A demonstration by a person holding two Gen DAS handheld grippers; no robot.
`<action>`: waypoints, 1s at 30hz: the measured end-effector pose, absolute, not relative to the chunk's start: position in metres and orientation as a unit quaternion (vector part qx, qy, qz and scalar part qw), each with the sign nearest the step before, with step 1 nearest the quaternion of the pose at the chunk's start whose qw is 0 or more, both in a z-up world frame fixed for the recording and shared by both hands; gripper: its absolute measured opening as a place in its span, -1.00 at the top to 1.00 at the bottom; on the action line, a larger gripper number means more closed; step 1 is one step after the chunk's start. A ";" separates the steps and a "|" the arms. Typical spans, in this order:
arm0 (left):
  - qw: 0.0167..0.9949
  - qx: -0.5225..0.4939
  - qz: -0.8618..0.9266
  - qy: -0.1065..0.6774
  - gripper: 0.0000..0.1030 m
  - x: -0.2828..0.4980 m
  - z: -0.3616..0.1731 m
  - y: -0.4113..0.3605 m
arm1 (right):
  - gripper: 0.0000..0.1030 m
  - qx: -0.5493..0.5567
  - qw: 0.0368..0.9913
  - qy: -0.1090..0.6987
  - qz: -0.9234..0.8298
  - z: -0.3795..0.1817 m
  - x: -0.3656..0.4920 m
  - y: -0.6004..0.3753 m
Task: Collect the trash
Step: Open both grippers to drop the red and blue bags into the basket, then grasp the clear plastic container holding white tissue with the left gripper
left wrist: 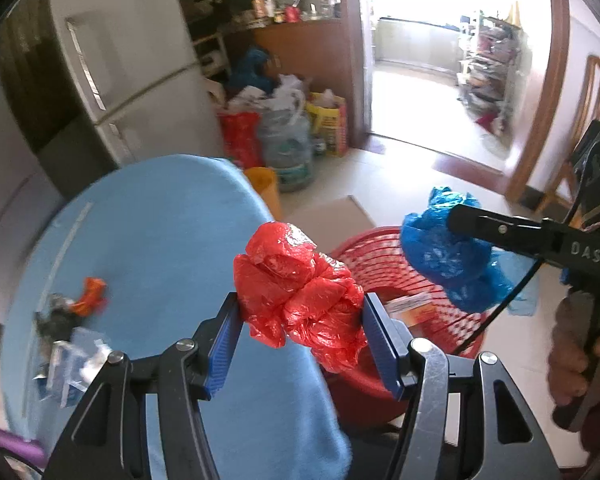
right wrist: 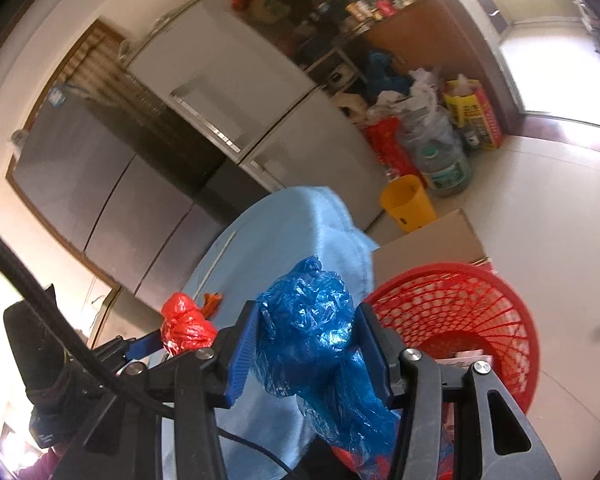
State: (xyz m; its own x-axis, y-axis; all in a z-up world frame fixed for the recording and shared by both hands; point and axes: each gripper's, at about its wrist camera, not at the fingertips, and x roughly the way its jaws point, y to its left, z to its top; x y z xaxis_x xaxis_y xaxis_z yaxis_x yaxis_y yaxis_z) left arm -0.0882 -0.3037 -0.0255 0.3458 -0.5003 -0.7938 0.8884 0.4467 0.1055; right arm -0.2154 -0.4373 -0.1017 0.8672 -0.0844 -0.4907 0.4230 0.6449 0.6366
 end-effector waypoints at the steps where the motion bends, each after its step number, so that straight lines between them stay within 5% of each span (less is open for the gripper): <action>1: 0.770 0.272 -0.453 0.358 -0.21 -0.088 -0.027 -0.307 | -0.03 0.402 0.879 0.211 -0.149 -0.103 -0.218 -0.442; 6: 0.748 0.266 -0.480 0.373 -0.23 -0.092 -0.032 -0.328 | -0.07 0.430 0.864 0.206 -0.164 -0.110 -0.227 -0.458; 10: 0.741 0.252 -0.496 0.375 -0.37 -0.092 -0.033 -0.331 | -0.31 0.449 0.855 0.199 -0.169 -0.114 -0.230 -0.463; 30: 0.824 0.254 -0.367 0.350 -0.41 -0.076 -0.041 -0.194 | -0.31 0.400 0.878 0.223 -0.142 -0.098 -0.204 -0.425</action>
